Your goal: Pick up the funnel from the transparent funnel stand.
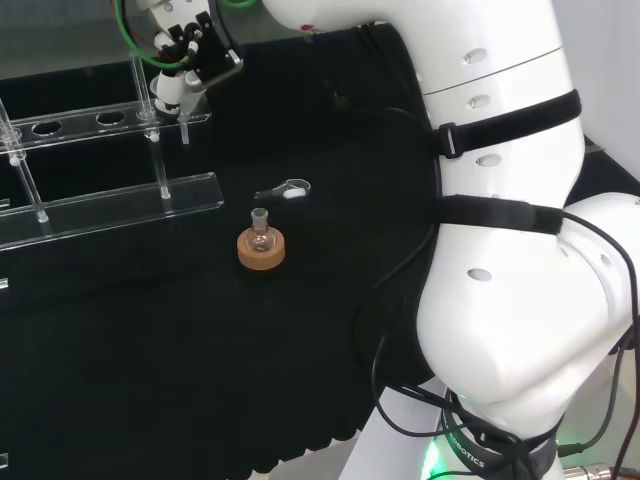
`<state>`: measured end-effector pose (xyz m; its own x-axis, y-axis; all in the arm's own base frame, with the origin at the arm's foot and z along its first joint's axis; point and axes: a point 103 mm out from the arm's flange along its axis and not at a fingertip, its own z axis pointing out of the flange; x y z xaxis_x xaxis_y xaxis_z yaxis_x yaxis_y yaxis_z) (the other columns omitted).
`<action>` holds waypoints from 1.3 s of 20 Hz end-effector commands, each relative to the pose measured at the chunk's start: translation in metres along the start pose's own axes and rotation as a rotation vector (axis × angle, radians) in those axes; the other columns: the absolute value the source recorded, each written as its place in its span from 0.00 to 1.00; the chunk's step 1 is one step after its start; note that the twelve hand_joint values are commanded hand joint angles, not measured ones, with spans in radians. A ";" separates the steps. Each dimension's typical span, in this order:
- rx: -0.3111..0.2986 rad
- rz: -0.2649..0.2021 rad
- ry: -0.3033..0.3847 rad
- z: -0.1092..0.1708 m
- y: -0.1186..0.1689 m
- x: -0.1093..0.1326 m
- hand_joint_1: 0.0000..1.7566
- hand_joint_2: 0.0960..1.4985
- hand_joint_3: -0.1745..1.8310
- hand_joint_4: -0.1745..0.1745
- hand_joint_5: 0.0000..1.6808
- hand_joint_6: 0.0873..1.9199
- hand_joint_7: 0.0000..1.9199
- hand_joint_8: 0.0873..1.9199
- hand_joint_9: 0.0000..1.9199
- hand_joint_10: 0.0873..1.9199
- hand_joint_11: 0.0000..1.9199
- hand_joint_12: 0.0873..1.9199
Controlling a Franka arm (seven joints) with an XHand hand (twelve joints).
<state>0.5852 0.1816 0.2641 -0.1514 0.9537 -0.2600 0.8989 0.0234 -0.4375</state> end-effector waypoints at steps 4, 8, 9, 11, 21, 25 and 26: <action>-0.266 0.072 -0.103 -0.029 -0.019 -0.005 0.47 0.48 0.30 0.41 0.41 0.08 0.30 0.32 0.51 0.21 0.34 0.64; -0.246 0.088 -0.100 -0.051 -0.039 -0.013 0.49 0.47 0.33 0.45 0.43 0.23 0.35 0.32 0.55 0.18 0.36 0.62; -0.238 0.092 -0.100 -0.054 -0.043 -0.014 0.49 0.47 0.33 0.45 0.43 0.25 0.36 0.32 0.55 0.18 0.36 0.62; -0.236 0.104 -0.085 -0.062 -0.057 -0.018 0.49 0.47 0.33 0.45 0.42 0.26 0.35 0.32 0.55 0.18 0.37 0.62; -0.254 0.174 -0.032 -0.066 -0.136 -0.035 0.48 0.47 0.34 0.41 0.36 0.27 0.34 0.32 0.55 0.18 0.37 0.62; -0.249 0.189 -0.024 -0.055 -0.155 -0.037 0.48 0.47 0.34 0.40 0.34 0.28 0.34 0.33 0.55 0.18 0.37 0.62; -0.245 0.193 -0.021 -0.049 -0.162 -0.038 0.48 0.47 0.34 0.40 0.33 0.28 0.34 0.33 0.55 0.18 0.37 0.62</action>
<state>0.5254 0.1730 0.3816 -0.0323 0.9408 -0.3375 0.9875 -0.0220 -0.1561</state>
